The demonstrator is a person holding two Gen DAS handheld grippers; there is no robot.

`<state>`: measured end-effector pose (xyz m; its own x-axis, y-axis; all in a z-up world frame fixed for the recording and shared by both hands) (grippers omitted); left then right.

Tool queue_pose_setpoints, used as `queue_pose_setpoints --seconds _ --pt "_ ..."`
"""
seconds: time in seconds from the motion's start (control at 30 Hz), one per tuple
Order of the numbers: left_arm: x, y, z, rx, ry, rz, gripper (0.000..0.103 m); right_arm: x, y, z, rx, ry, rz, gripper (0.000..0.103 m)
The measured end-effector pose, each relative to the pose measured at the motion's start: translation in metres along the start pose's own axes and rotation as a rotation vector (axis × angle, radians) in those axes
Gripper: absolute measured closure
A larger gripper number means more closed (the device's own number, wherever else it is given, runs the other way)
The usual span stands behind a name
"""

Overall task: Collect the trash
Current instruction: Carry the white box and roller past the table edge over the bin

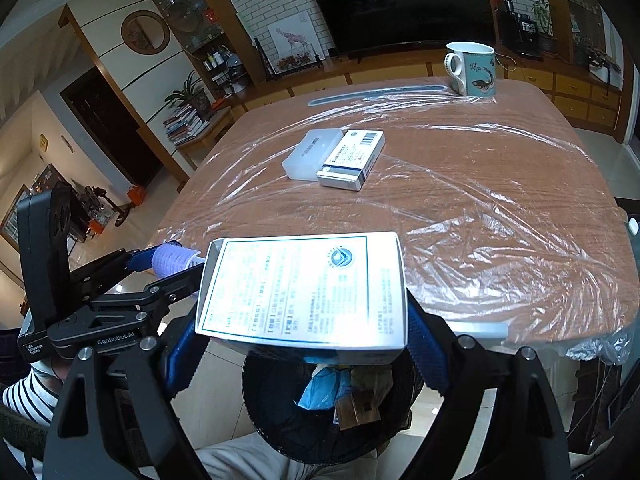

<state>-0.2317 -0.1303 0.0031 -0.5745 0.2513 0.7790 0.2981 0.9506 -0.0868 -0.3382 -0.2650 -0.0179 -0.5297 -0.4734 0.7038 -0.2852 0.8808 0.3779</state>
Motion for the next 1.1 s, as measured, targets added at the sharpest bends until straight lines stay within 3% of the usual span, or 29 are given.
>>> queue_pose_setpoints --seconds 0.43,1.1 --pt "0.009 -0.005 0.029 -0.008 0.025 -0.005 0.028 0.005 -0.001 0.037 0.007 0.082 -0.023 0.017" --pt "0.009 -0.021 0.062 -0.061 0.064 0.014 0.028 -0.003 0.003 0.058 0.015 0.117 -0.021 0.017"
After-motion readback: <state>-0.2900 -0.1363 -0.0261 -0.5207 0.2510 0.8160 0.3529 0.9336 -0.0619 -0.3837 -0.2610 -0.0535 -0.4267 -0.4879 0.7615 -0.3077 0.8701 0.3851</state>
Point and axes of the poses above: each gripper's, at about its wrist camera, not at the fingertips, and x roughly against the way its jaws point, y to its left, z to its underside, the point moved 7 cm from there along -x, roughly the way its jaws point, and after that the axes turned 2 degrees about -z, right-handed, at the moved point
